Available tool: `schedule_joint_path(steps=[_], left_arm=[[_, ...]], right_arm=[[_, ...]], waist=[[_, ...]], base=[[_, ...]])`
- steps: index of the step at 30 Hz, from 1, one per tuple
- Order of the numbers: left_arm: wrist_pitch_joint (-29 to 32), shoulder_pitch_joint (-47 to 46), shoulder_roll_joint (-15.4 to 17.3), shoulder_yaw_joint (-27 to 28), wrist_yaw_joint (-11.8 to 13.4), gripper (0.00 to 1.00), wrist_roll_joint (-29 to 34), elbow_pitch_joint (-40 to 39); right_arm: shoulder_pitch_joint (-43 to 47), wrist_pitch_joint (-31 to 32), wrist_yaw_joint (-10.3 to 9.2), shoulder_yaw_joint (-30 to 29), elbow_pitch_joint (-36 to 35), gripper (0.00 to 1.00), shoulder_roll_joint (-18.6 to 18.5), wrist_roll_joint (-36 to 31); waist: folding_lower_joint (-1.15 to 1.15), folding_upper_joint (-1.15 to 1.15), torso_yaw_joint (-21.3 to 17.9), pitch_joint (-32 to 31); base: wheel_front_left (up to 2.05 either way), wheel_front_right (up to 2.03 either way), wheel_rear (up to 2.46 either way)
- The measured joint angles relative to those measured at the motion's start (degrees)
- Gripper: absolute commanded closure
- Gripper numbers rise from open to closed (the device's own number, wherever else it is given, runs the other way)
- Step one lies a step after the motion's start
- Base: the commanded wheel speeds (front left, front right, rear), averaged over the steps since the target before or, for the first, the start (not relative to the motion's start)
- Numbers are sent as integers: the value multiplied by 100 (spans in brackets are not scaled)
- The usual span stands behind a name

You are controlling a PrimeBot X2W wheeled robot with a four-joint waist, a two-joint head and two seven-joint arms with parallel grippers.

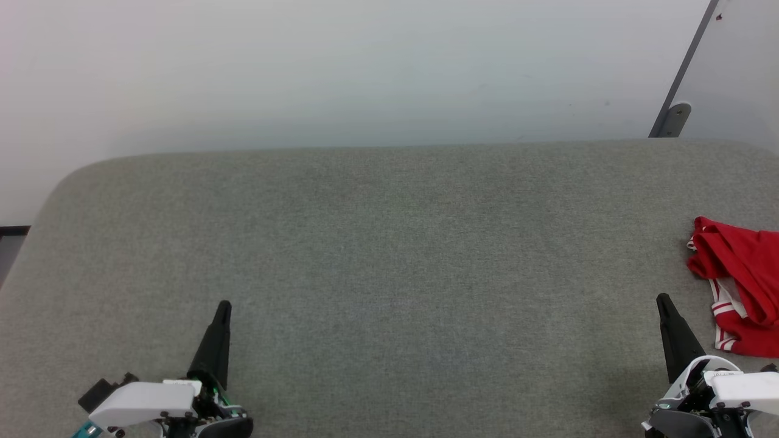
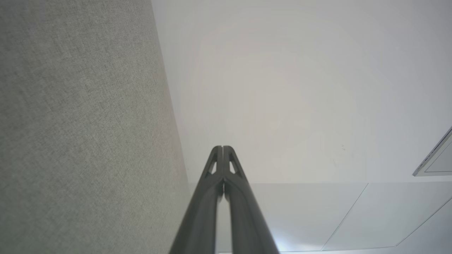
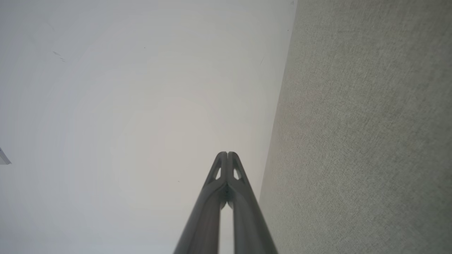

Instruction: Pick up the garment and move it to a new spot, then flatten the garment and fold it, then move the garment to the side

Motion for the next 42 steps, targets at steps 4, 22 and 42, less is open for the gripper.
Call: schedule_joint_path(steps=[4,22,42], left_arm=[[0,0,0,0,0,100,0,0],[3,0,-1,3,0,100,0,-1],[3,-1,-2,3,0,100,1,-1]], right_arm=[[0,0,0,0,0,100,0,0],[0,0,0,0,0,100,0,0],[0,0,1,0,0,100,0,0]], waist=[[0,0,0,0],[0,0,0,0],[0,0,0,0]], base=[[0,0,0],[0,0,0],[0,0,0]])
